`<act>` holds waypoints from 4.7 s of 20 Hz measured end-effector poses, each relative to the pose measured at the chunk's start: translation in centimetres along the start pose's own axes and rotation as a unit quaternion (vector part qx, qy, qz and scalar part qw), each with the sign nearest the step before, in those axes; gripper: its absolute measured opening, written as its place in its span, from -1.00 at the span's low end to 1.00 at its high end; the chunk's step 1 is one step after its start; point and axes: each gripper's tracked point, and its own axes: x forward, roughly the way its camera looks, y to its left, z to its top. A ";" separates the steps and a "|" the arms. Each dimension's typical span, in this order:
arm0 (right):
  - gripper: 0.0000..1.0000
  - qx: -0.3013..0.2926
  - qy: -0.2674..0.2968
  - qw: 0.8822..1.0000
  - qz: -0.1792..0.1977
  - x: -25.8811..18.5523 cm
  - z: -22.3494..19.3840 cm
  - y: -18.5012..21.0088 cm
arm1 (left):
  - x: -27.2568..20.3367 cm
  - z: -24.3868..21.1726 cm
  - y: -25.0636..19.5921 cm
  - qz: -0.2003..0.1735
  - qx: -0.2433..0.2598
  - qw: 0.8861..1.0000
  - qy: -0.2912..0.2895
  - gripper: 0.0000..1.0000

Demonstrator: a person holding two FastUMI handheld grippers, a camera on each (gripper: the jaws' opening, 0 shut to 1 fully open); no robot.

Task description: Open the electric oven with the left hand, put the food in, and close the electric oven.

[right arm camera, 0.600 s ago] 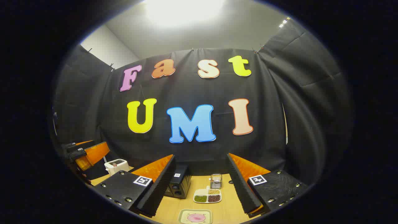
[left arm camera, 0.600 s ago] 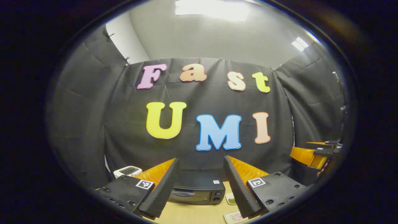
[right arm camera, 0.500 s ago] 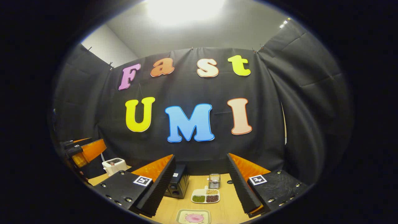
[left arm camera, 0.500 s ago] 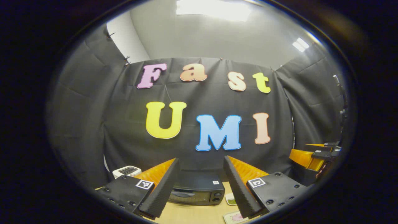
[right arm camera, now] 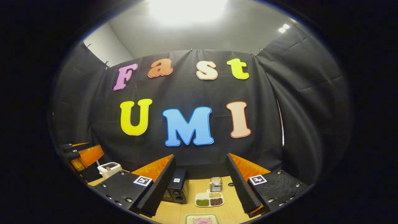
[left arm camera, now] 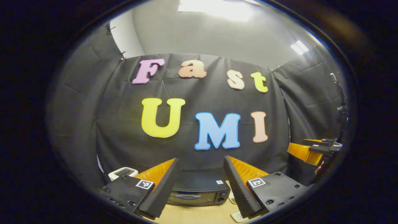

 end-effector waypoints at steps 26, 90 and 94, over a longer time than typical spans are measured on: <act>0.94 -0.010 0.071 0.997 -0.037 2.8 -4.3 -3.9 | 14.7 -28.2 4.4 0.018 -0.007 0.964 0.266 0.97; 0.90 0.043 0.474 0.878 0.053 -0.5 -28.7 -5.1 | 5.4 -6.7 6.2 0.047 -0.029 0.997 0.059 1.00; 0.97 0.052 0.544 0.837 0.043 -1.0 -33.8 -6.8 | 3.6 -3.9 7.2 0.054 -0.030 0.998 0.032 1.00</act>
